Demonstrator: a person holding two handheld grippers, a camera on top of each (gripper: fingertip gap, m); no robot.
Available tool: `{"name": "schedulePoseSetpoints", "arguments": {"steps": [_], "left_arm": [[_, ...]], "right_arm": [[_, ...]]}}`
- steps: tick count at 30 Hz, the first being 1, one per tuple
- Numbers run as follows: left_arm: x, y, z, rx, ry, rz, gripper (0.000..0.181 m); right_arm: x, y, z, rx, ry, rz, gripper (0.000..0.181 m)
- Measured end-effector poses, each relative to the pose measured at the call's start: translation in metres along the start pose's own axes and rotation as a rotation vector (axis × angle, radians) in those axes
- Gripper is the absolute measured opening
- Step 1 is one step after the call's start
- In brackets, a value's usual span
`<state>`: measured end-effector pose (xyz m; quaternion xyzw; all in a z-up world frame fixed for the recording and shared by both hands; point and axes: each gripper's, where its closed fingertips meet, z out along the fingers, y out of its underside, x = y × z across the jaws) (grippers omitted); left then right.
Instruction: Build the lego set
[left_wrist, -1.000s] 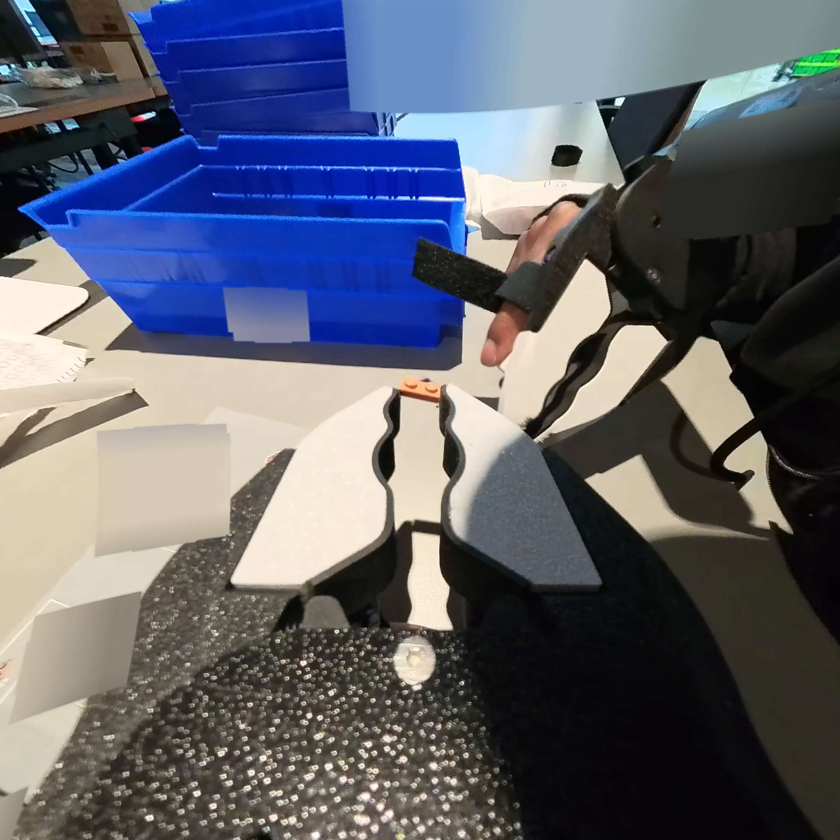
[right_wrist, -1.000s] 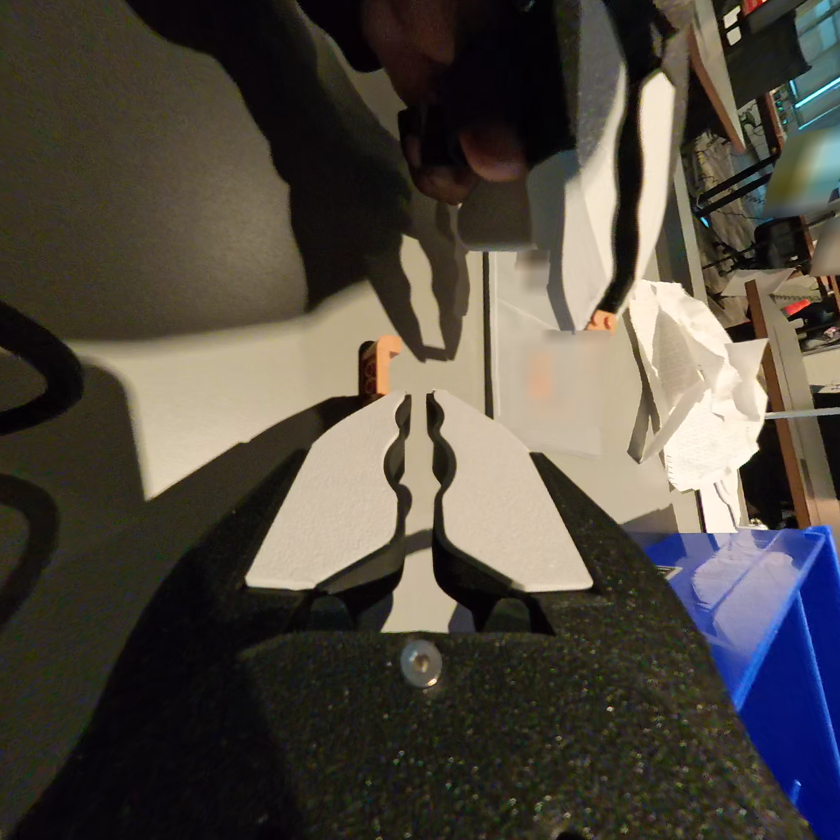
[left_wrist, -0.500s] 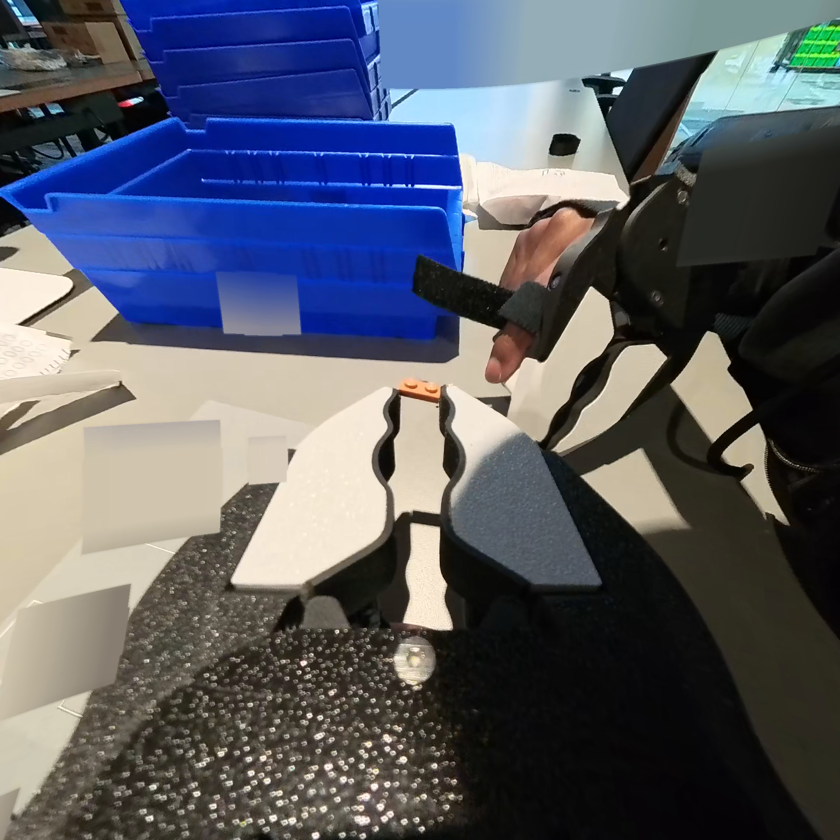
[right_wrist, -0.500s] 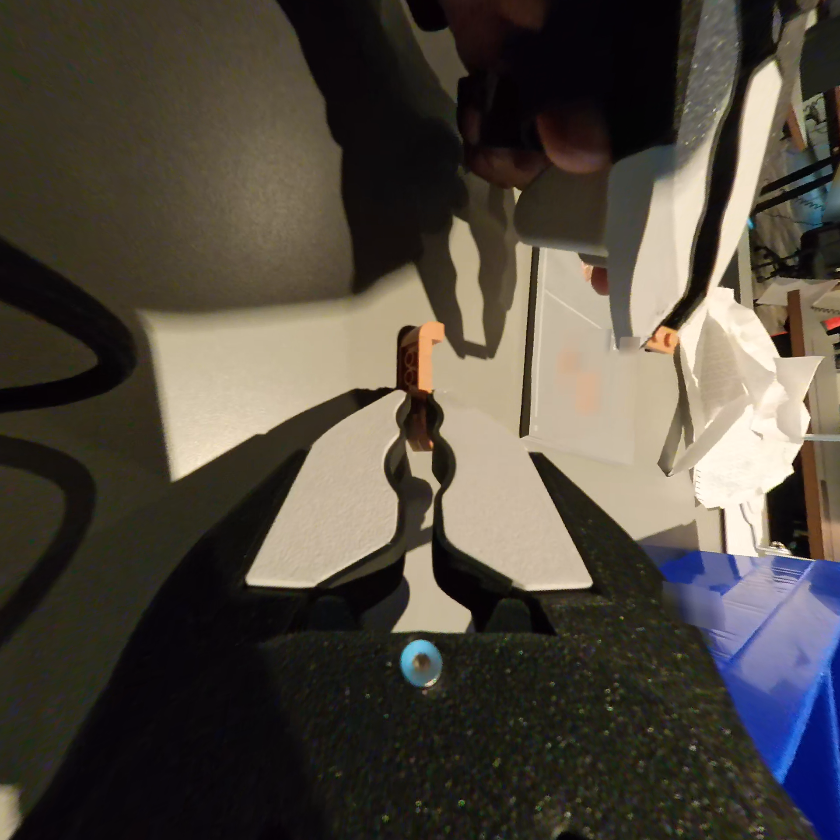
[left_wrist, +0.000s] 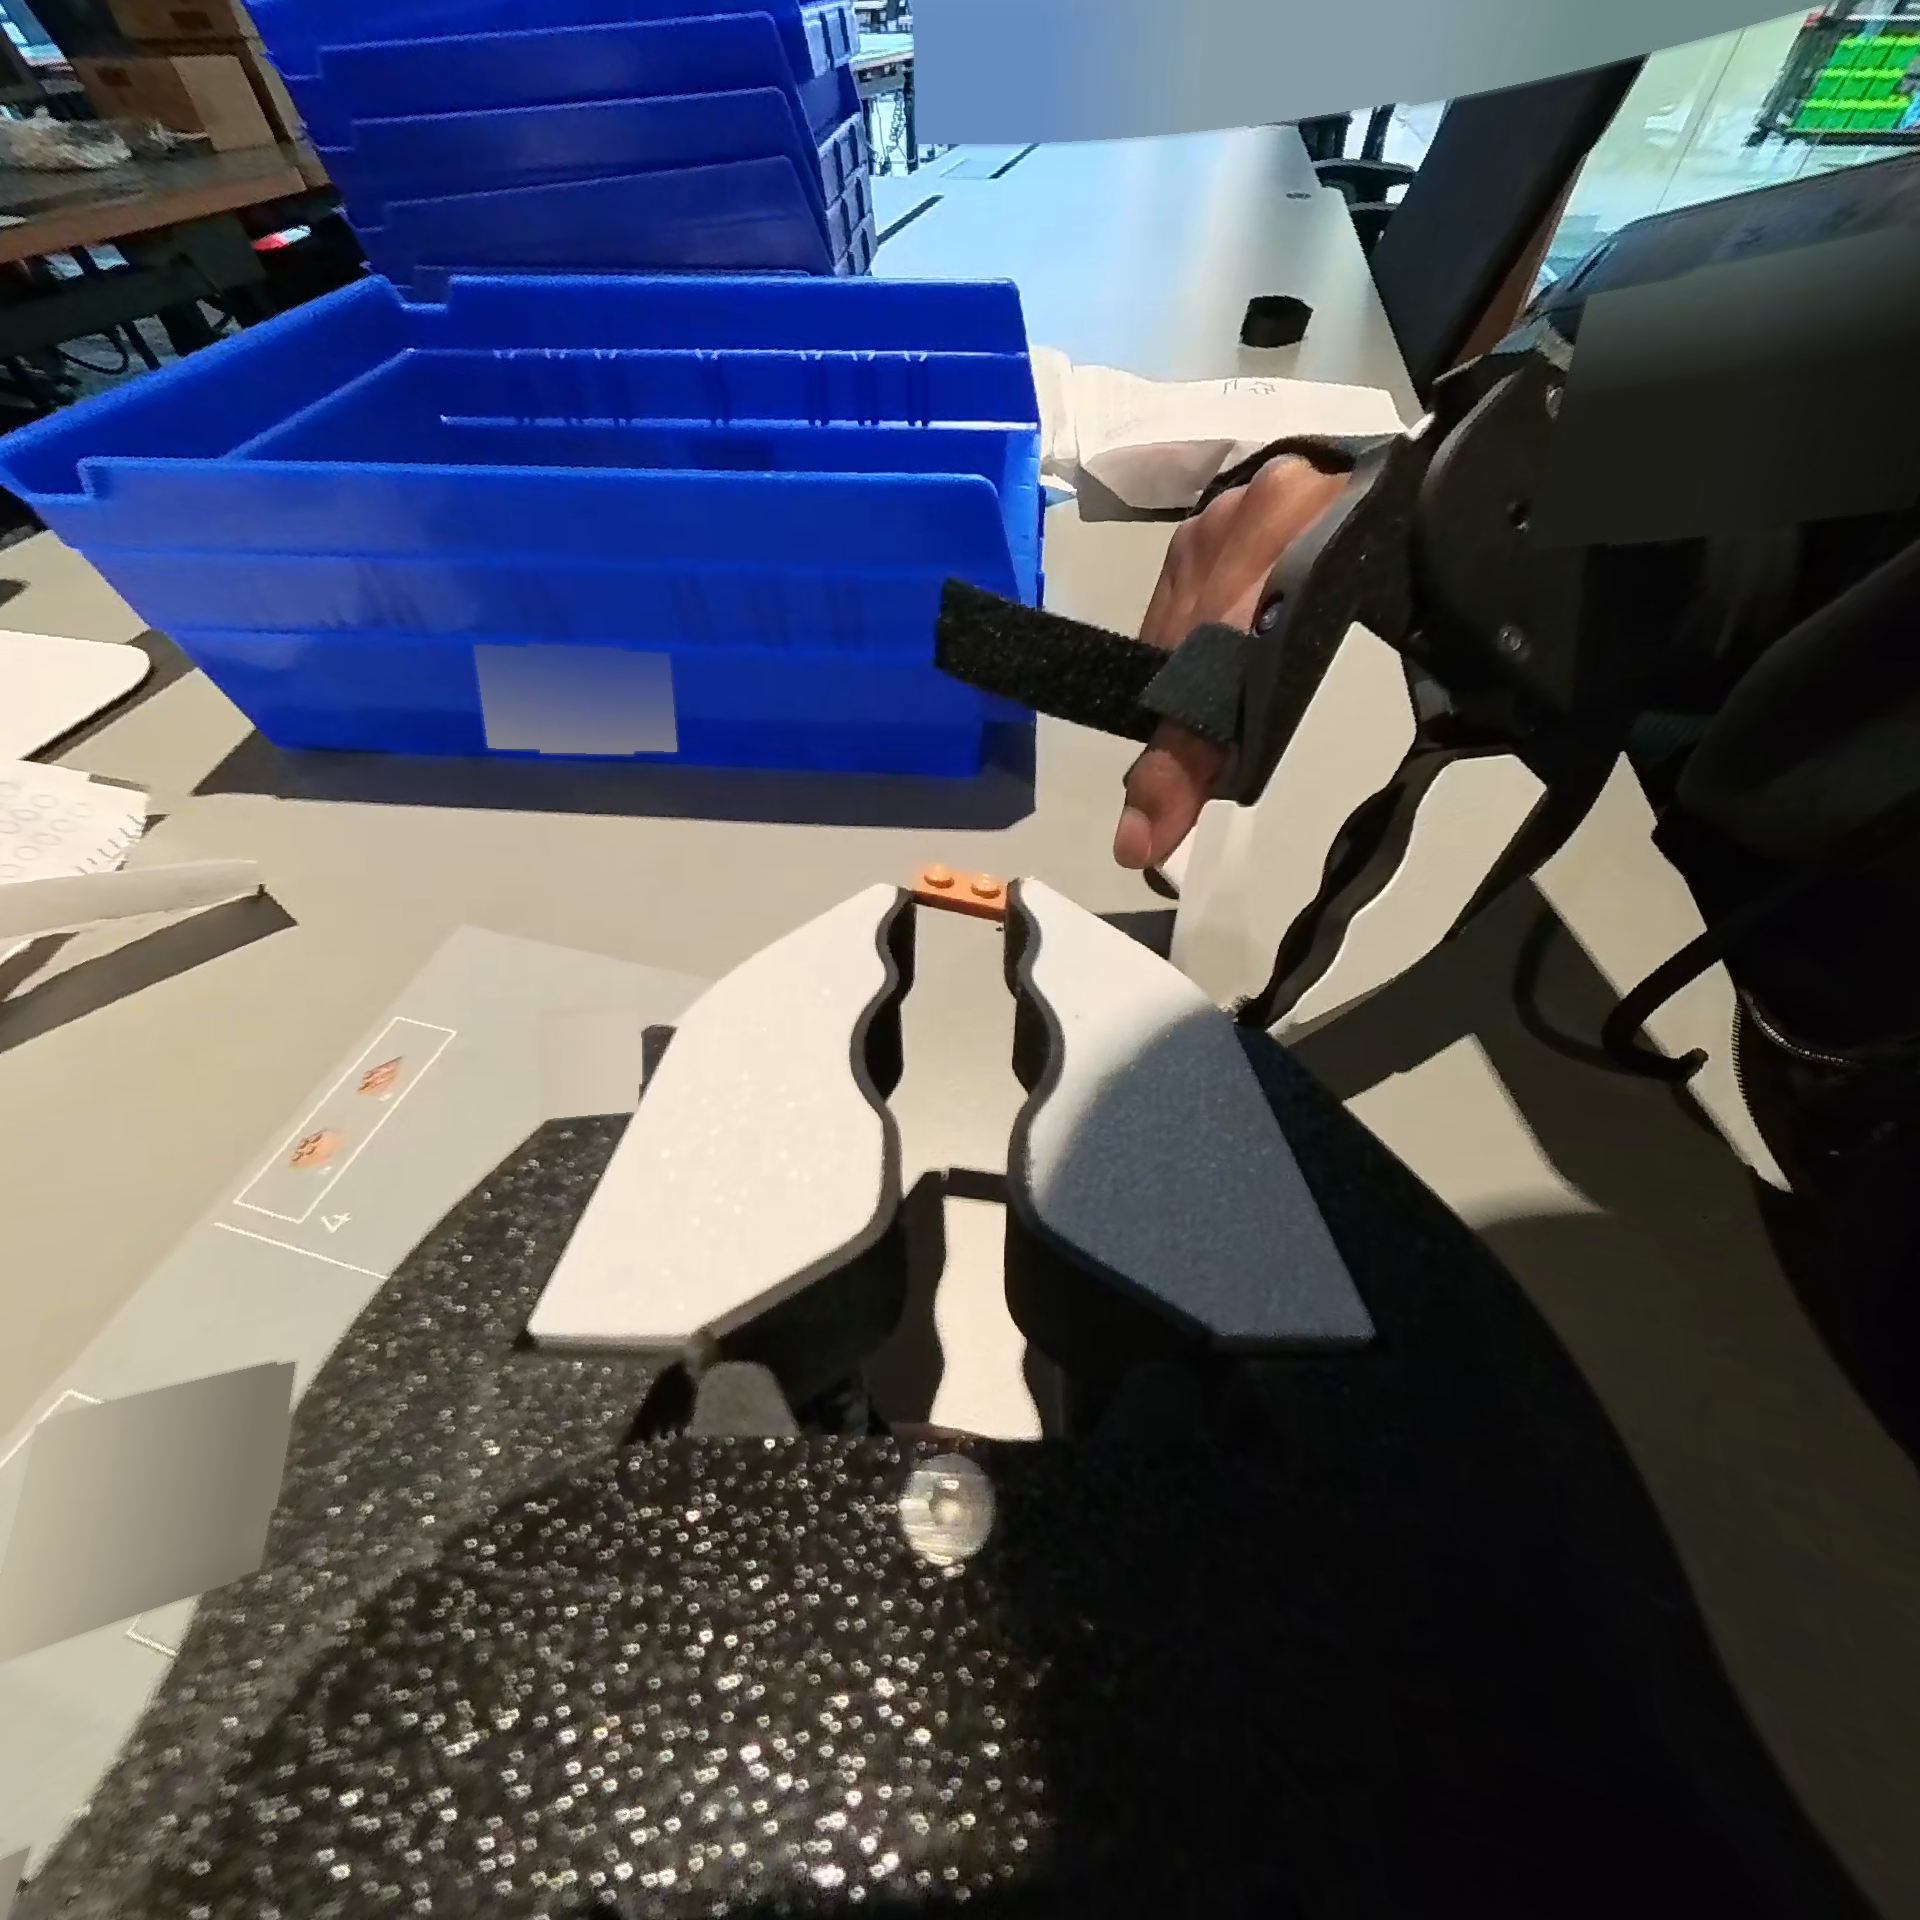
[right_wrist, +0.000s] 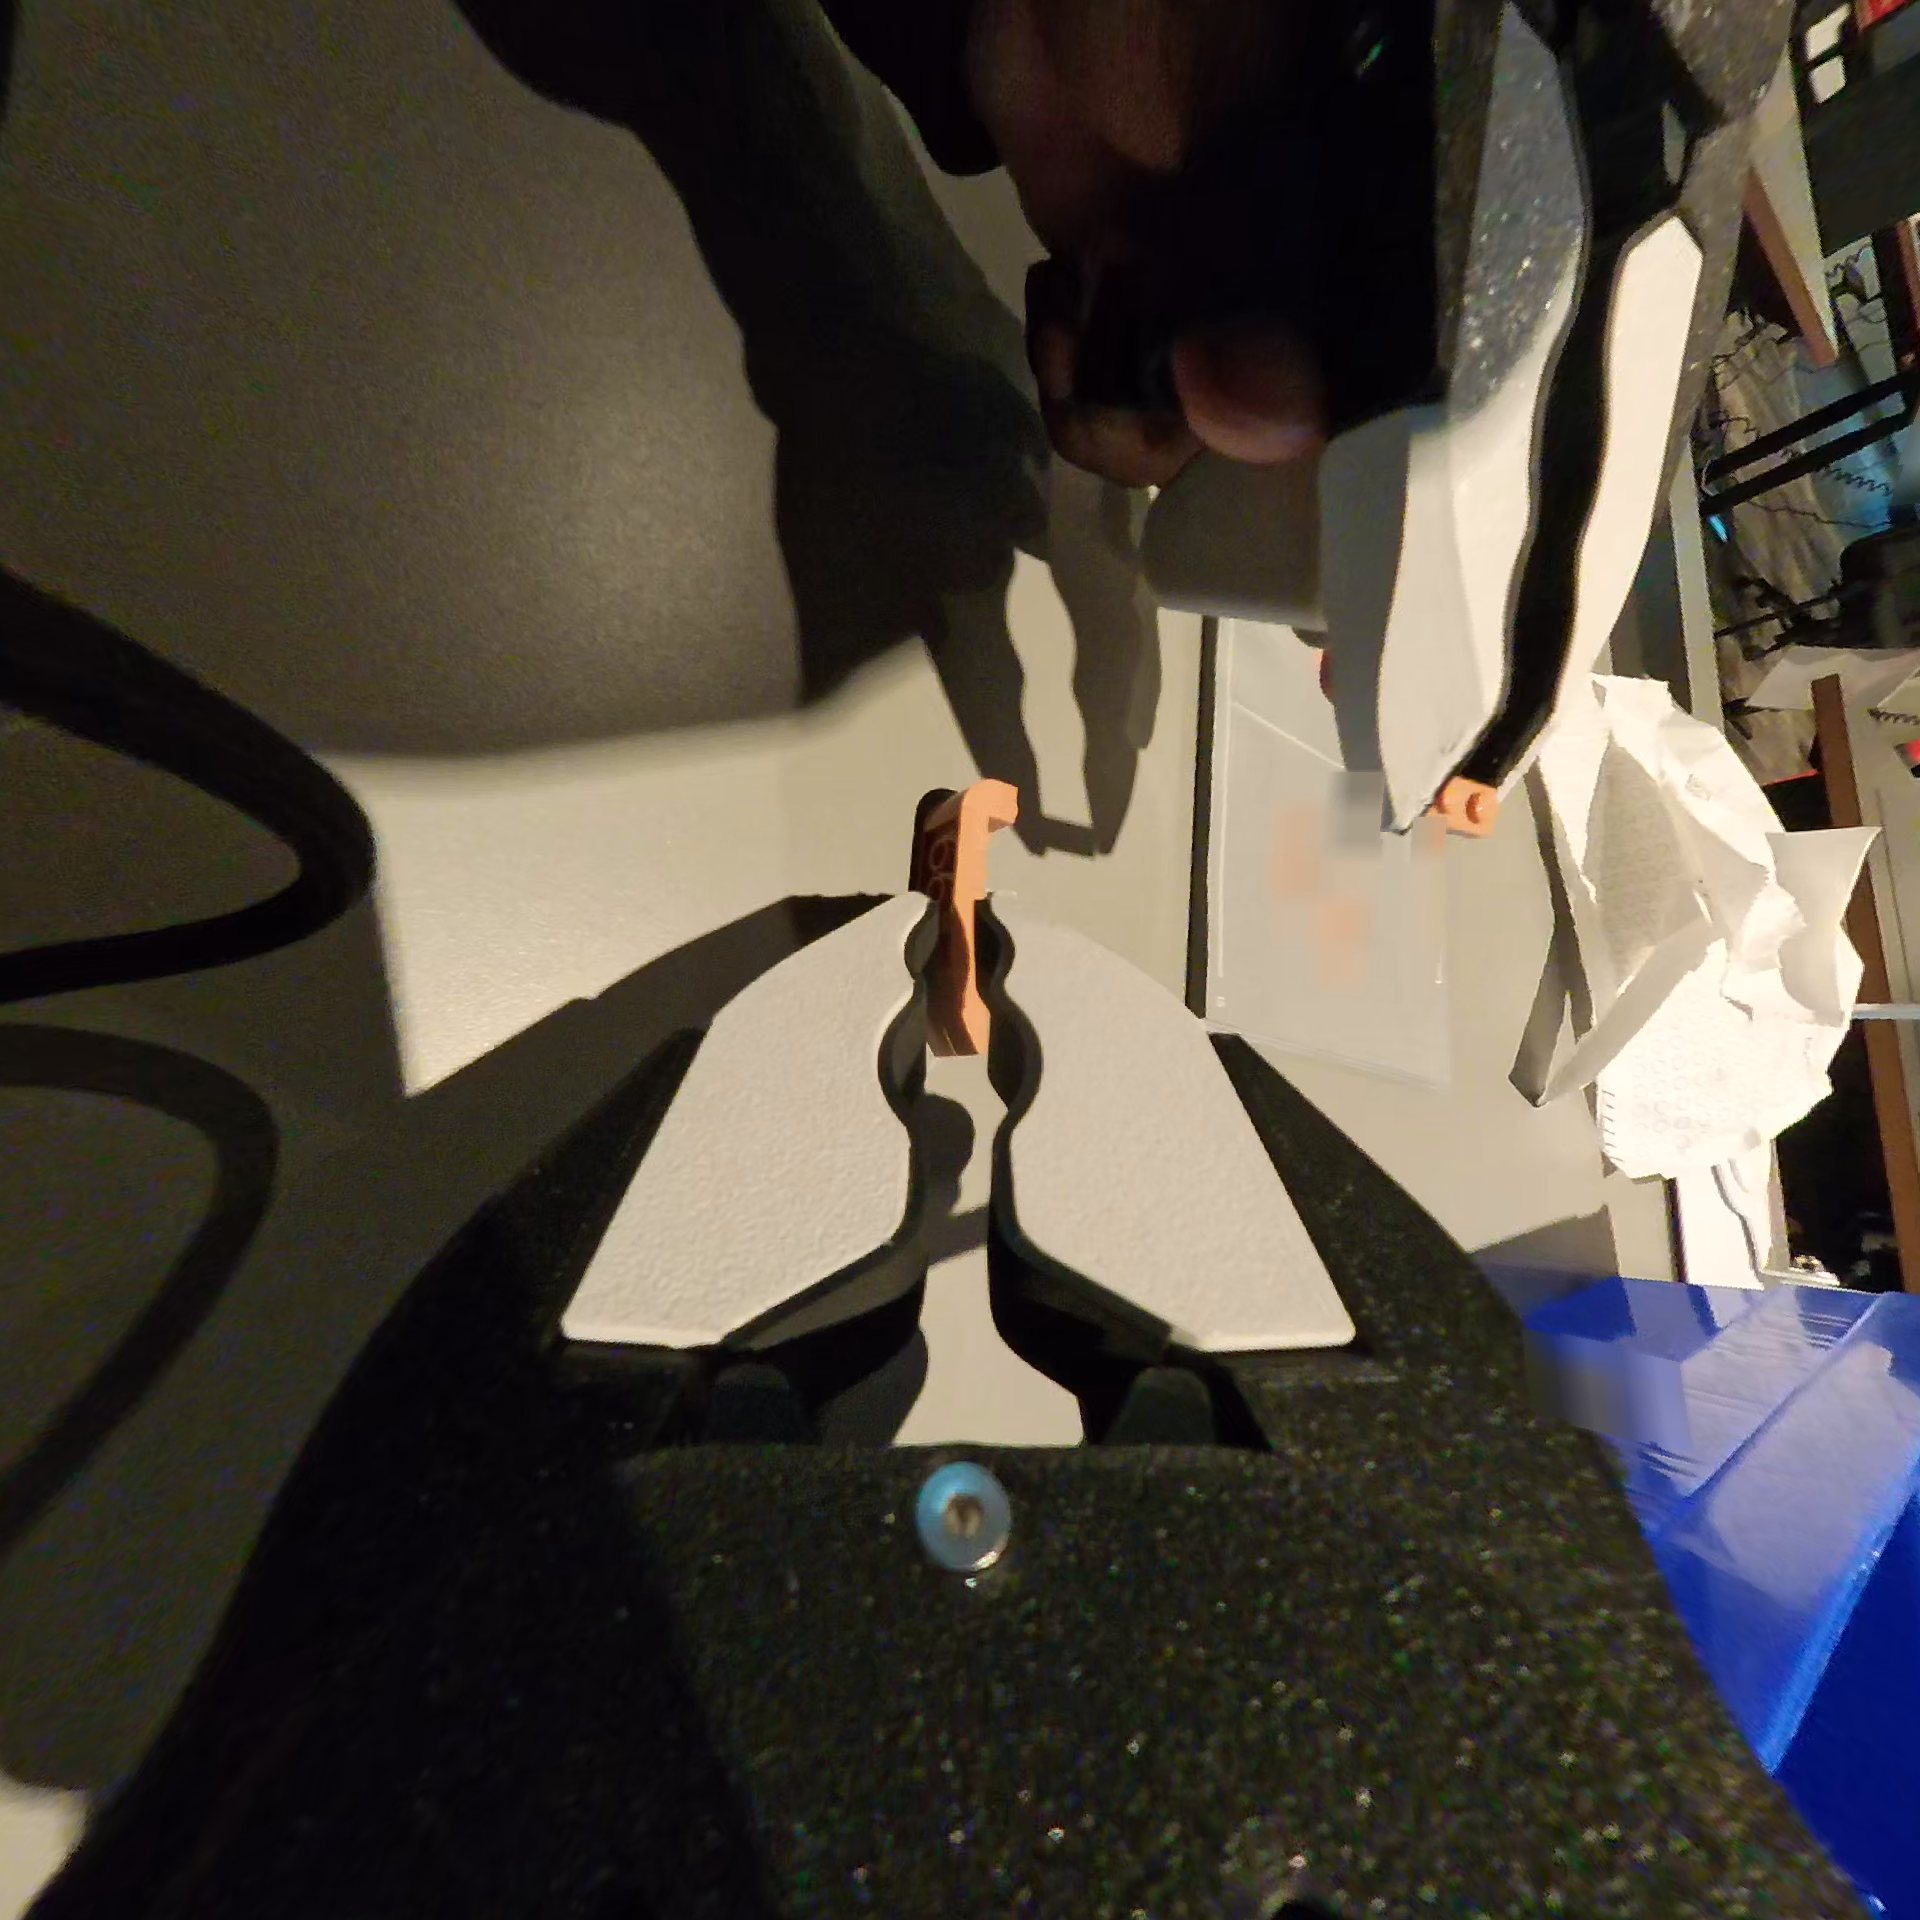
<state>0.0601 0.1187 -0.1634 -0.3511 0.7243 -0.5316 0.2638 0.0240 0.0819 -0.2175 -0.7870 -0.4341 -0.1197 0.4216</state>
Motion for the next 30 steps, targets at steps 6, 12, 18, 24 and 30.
{"name": "schedulePoseSetpoints", "arguments": {"steps": [6,12,18,24,30], "left_arm": [[0.0012,0.0,0.0002,-0.001,0.006,0.001,0.015],[0.0015,-0.0003,0.0002,0.001,0.007,0.001,0.015],[0.0016,-0.0003,0.0002,0.0,0.007,0.002,0.015],[0.0022,-0.0009,0.0002,0.001,0.008,0.004,0.015],[0.0028,-0.0017,0.0,0.002,0.008,0.009,0.015]], "right_arm": [[0.0003,0.0012,0.0009,-0.003,0.001,0.009,0.006],[-0.0006,0.0013,0.0021,-0.005,-0.003,0.016,0.006],[-0.0017,0.0034,0.0037,-0.02,-0.012,0.024,0.006],[-0.0039,0.0053,0.0056,-0.035,-0.019,0.015,0.006],[-0.0037,0.0051,0.0059,-0.036,-0.019,0.014,0.006]]}}
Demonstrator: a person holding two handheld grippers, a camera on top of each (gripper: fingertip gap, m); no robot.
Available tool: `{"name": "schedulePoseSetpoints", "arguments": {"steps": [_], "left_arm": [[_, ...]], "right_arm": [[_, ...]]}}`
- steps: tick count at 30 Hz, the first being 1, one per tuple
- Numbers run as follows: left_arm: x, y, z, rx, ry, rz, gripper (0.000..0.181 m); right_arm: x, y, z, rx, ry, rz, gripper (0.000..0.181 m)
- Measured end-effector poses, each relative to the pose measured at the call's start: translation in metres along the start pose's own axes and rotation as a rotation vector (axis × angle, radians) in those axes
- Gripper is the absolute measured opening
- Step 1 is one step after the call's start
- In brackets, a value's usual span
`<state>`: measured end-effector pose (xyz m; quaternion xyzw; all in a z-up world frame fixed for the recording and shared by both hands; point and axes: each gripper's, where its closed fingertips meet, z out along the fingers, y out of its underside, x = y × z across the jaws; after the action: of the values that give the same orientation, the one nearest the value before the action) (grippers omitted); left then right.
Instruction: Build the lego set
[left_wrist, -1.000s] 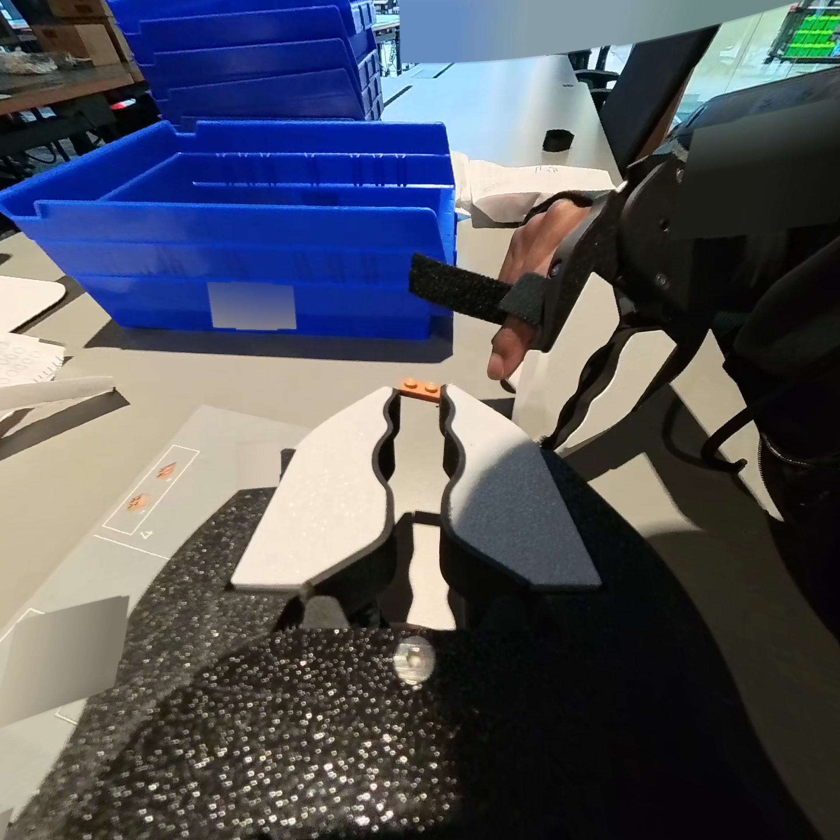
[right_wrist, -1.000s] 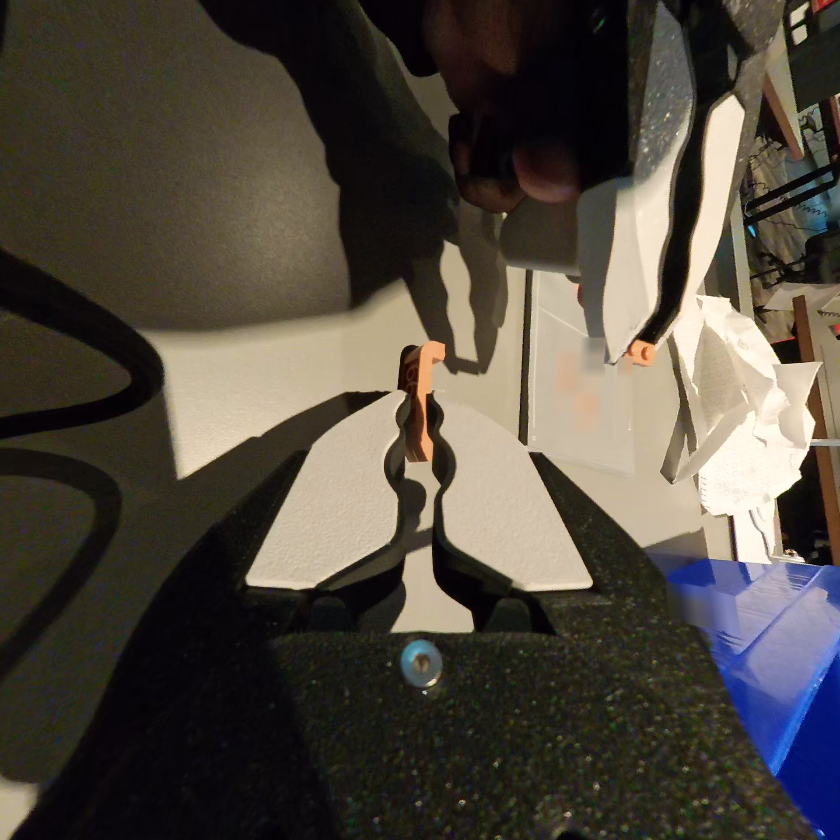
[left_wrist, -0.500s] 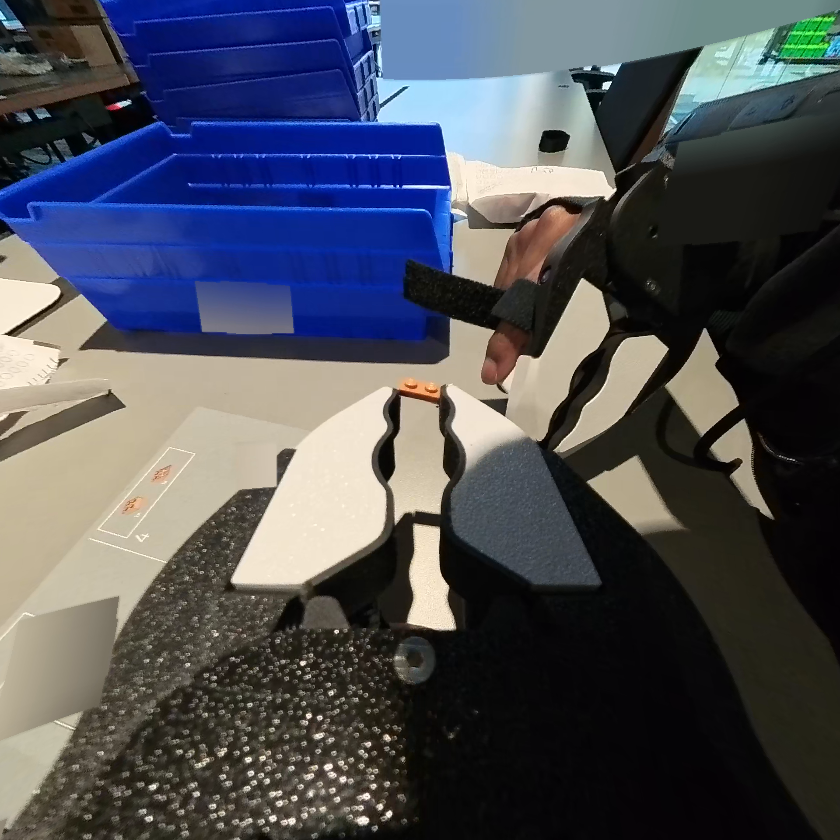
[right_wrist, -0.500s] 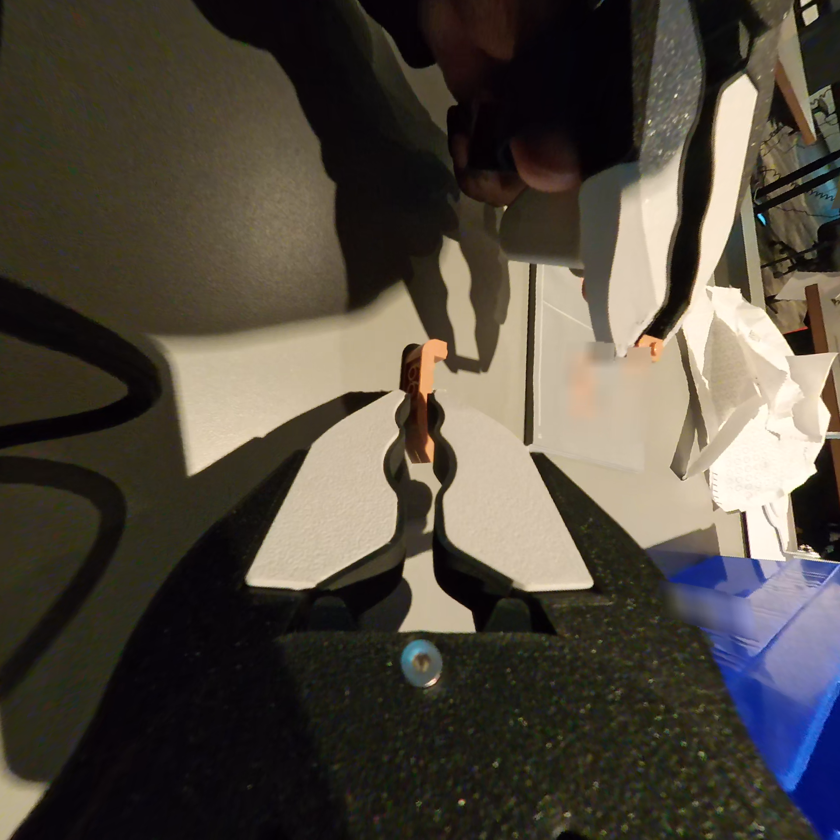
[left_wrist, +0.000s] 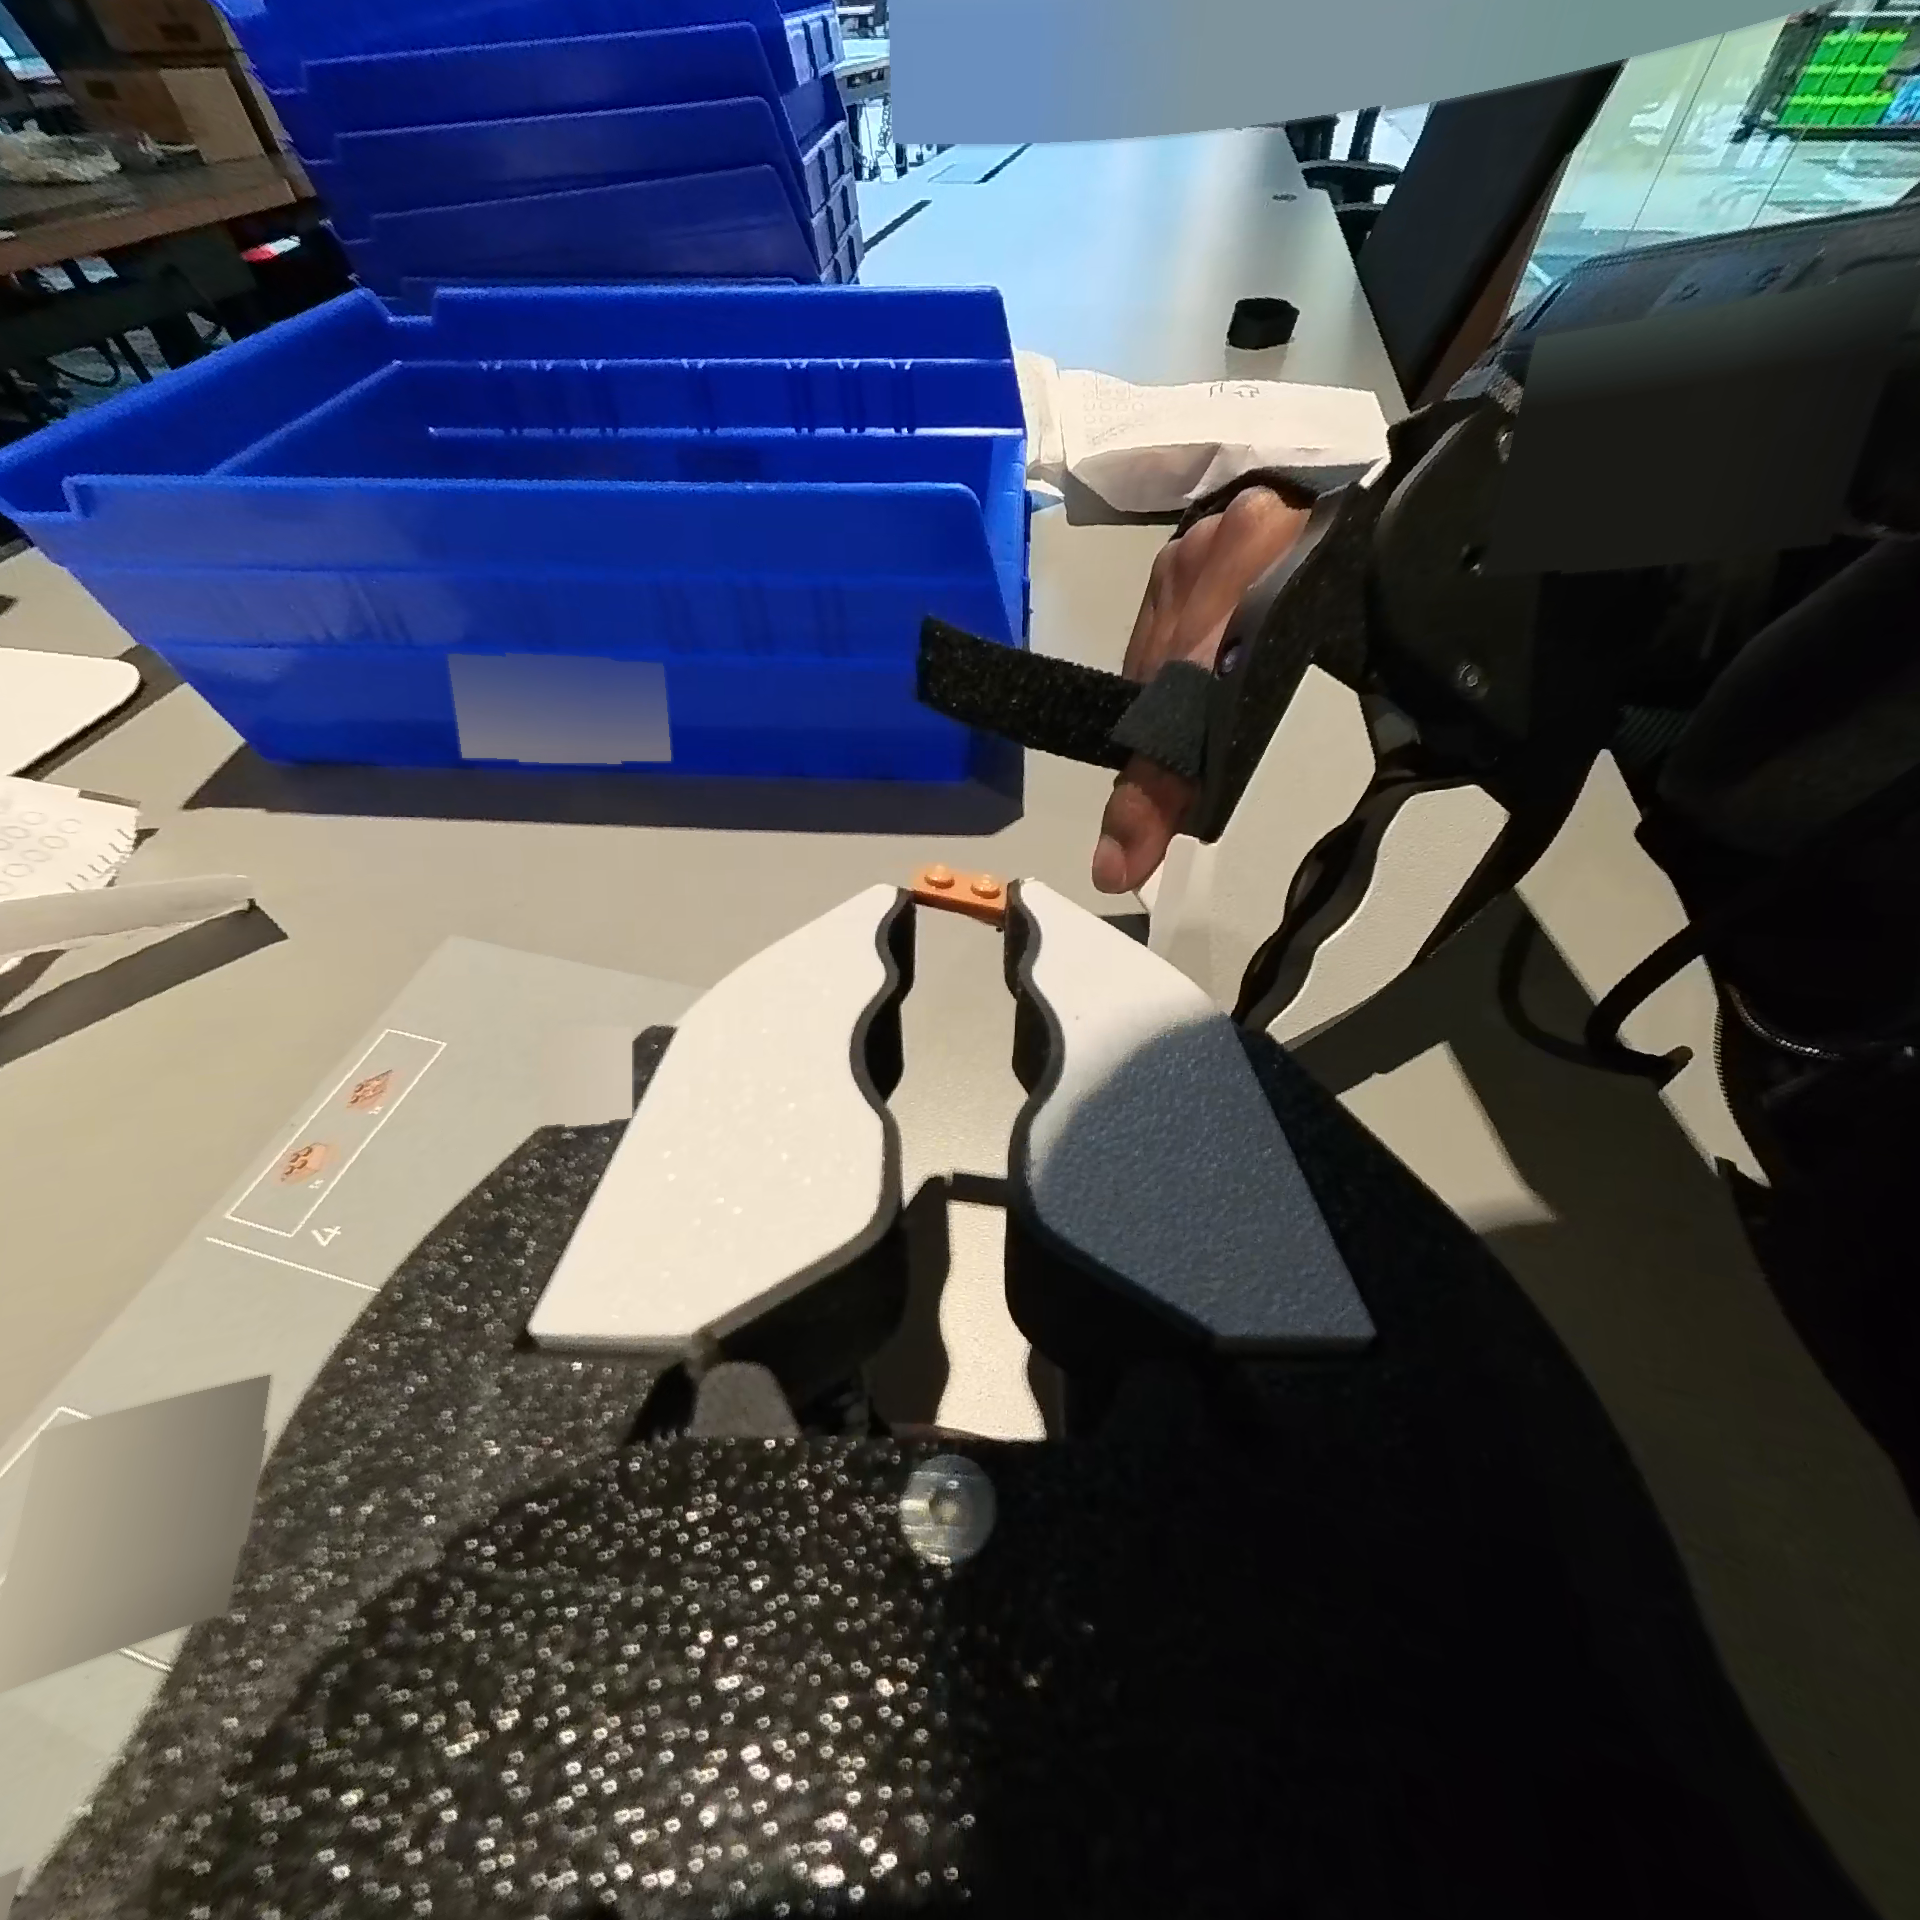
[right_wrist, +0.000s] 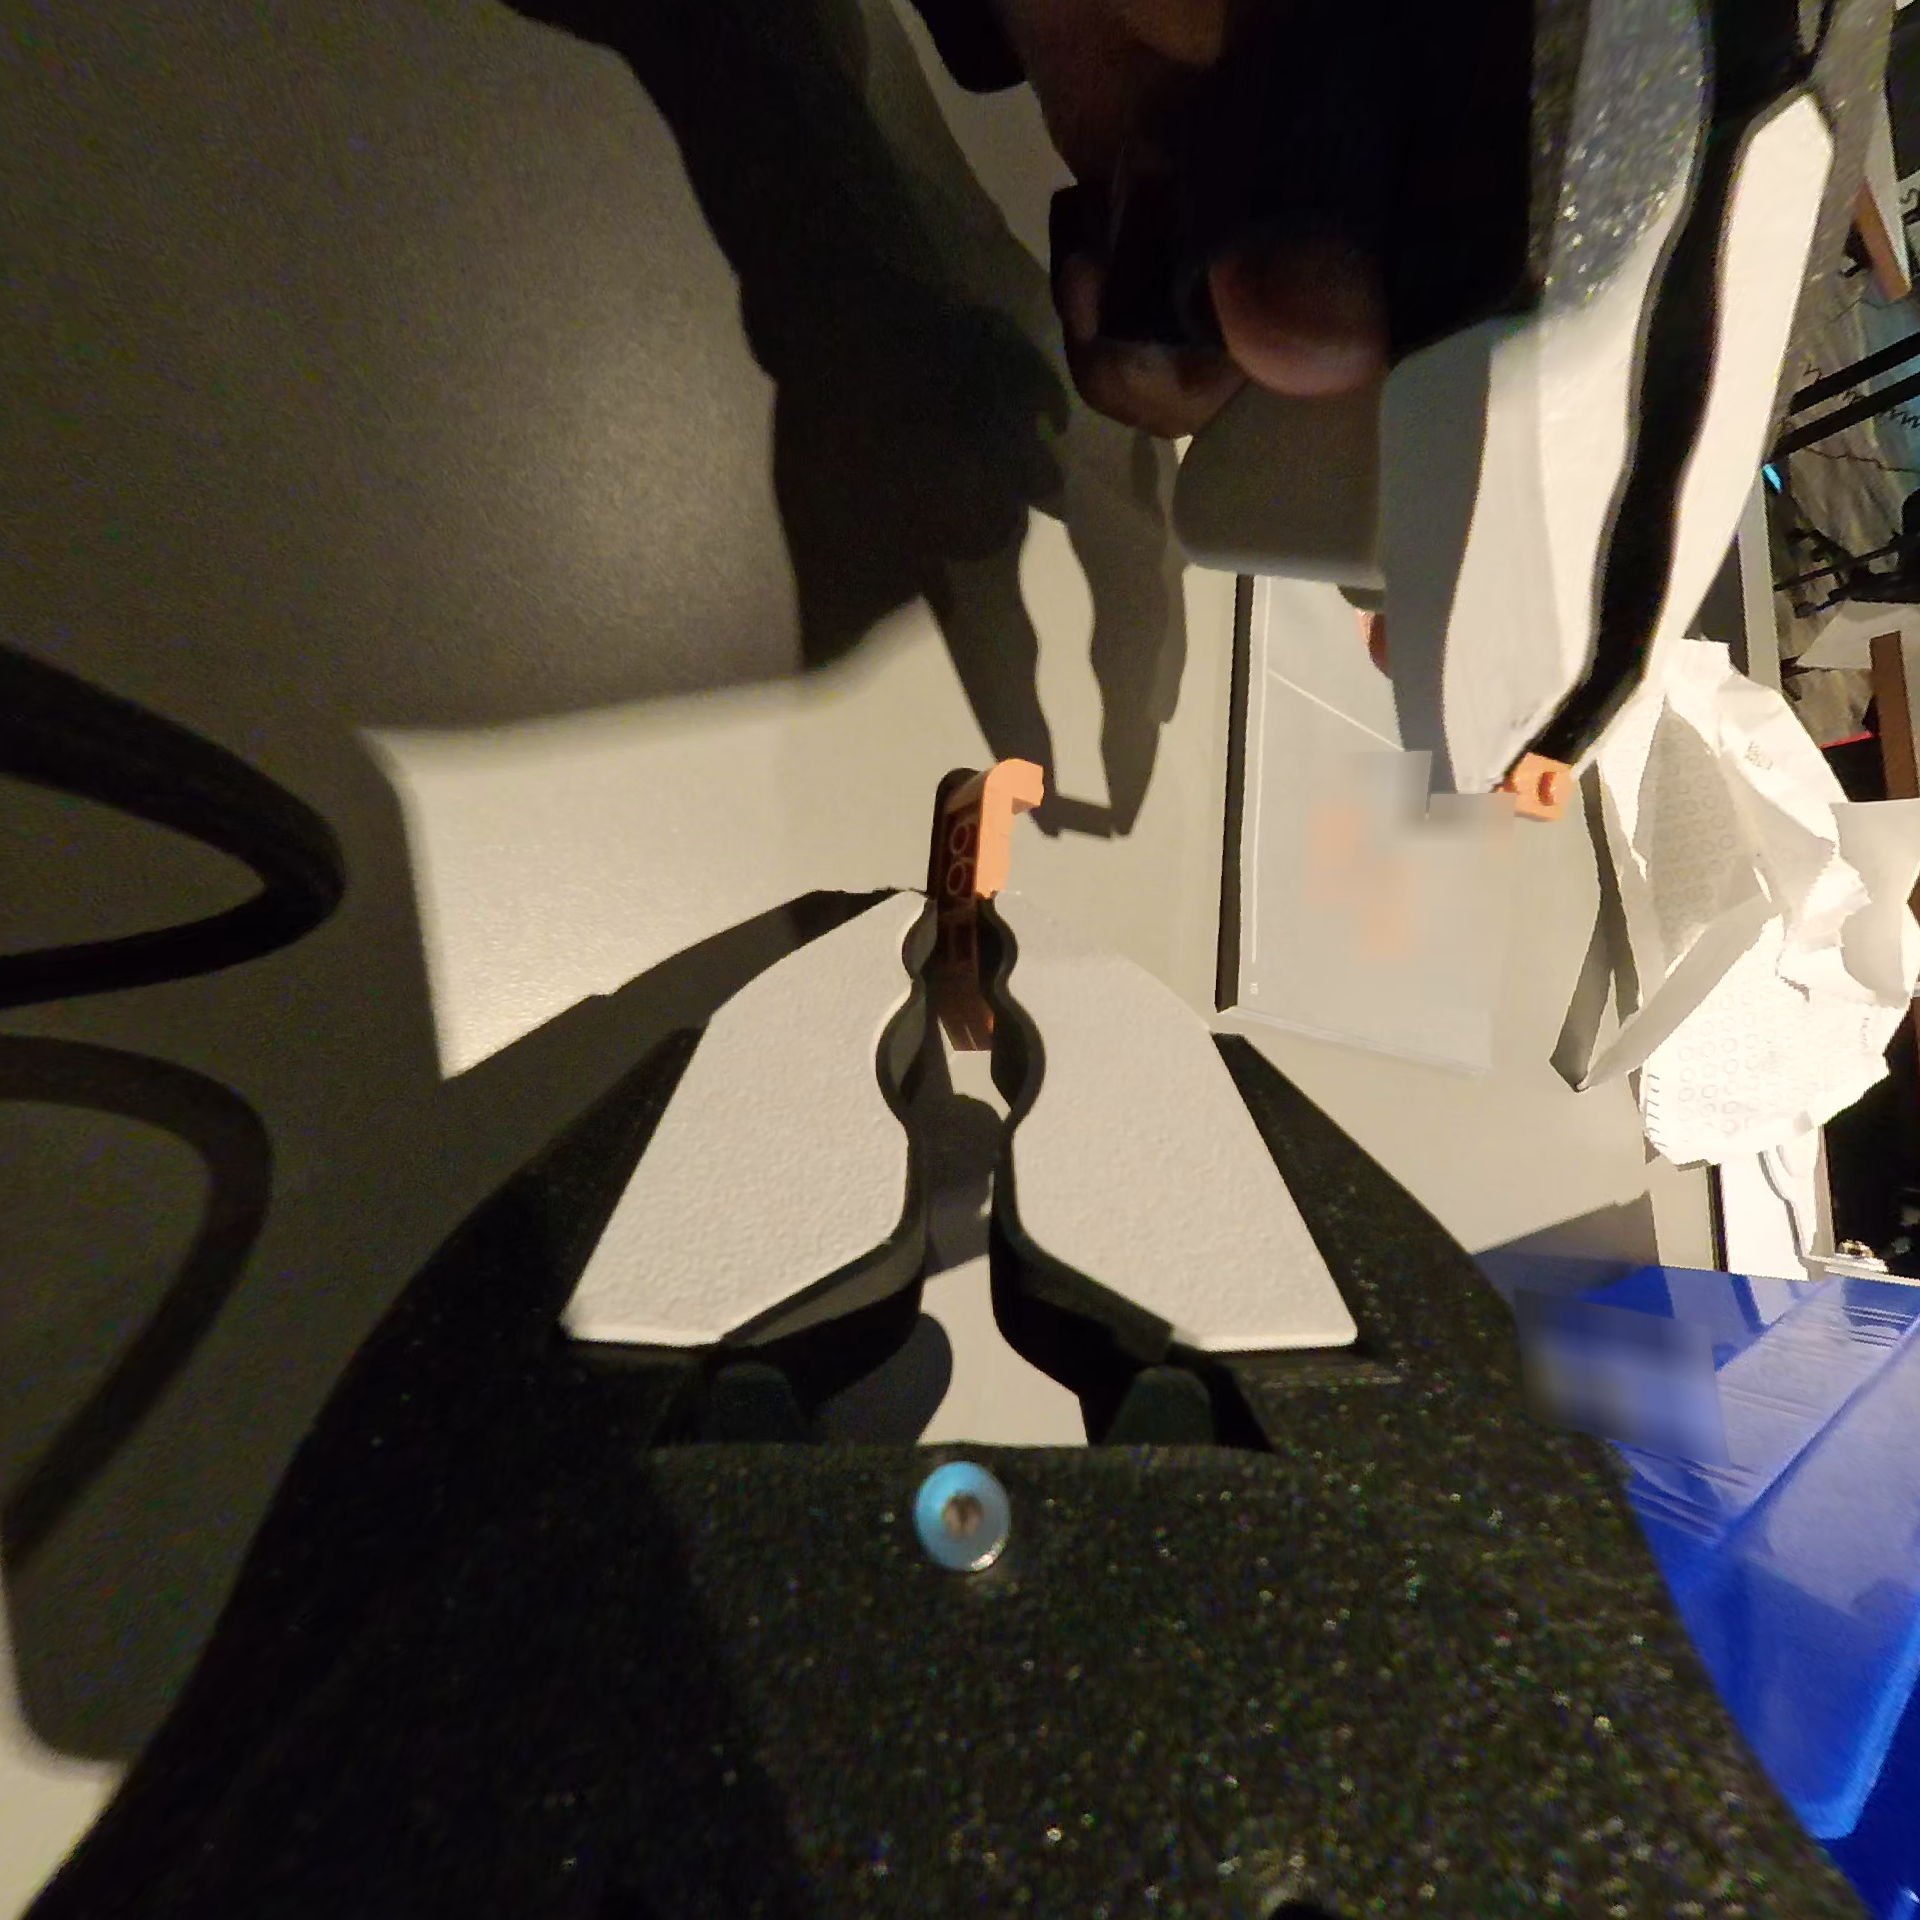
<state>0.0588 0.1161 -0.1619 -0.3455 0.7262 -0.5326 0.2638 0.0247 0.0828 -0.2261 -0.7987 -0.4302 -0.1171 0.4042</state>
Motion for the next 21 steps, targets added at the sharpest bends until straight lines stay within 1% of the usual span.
{"name": "schedulePoseSetpoints", "arguments": {"steps": [12,16,21], "left_arm": [[0.0,0.0,0.0,0.0,-0.001,0.001,0.015],[0.002,-0.003,0.0,0.007,0.001,0.002,0.015],[0.0,-0.007,-0.004,0.018,-0.013,0.014,0.016]], "right_arm": [[-0.004,-0.003,0.0,-0.007,0.001,-0.03,0.007],[-0.011,0.002,0.003,-0.05,0.003,-0.07,0.005],[-0.008,-0.005,-0.001,-0.015,0.037,-0.056,0.006]]}}
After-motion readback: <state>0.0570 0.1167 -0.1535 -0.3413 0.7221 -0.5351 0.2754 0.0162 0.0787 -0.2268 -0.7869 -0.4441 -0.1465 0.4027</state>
